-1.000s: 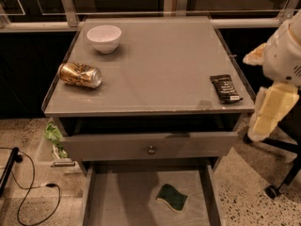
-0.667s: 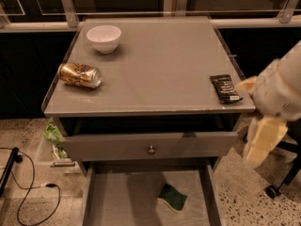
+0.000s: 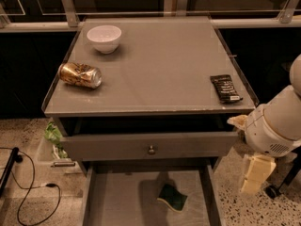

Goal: Pick sponge from middle drawer and place on counter

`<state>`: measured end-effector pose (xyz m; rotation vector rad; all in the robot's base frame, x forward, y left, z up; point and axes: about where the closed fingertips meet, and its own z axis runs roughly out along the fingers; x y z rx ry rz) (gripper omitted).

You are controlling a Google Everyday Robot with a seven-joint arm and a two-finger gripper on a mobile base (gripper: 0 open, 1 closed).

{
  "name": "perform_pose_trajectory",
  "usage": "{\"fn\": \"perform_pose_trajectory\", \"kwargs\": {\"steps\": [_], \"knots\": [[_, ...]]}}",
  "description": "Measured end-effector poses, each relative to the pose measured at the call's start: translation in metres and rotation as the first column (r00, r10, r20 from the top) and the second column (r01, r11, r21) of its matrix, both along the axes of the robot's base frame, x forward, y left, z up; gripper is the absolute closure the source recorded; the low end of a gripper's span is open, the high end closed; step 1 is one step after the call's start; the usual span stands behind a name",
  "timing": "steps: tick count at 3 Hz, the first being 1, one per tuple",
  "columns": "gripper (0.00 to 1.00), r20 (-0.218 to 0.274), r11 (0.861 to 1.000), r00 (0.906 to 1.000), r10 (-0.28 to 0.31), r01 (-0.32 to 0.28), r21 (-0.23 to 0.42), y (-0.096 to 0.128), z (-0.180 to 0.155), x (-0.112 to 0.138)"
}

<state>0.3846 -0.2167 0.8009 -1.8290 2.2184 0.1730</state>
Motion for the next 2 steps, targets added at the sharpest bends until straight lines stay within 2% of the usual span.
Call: {"fn": "perform_pose_trajectory", "kwargs": {"steps": [1, 2], "knots": [[0.0, -0.07, 0.999, 0.9974, -0.015, 0.017, 0.038, -0.005, -0.051, -0.005], [0.0, -0.129, 0.99, 0.9915, -0.012, 0.03, 0.14, -0.005, -0.141, -0.014]]}}
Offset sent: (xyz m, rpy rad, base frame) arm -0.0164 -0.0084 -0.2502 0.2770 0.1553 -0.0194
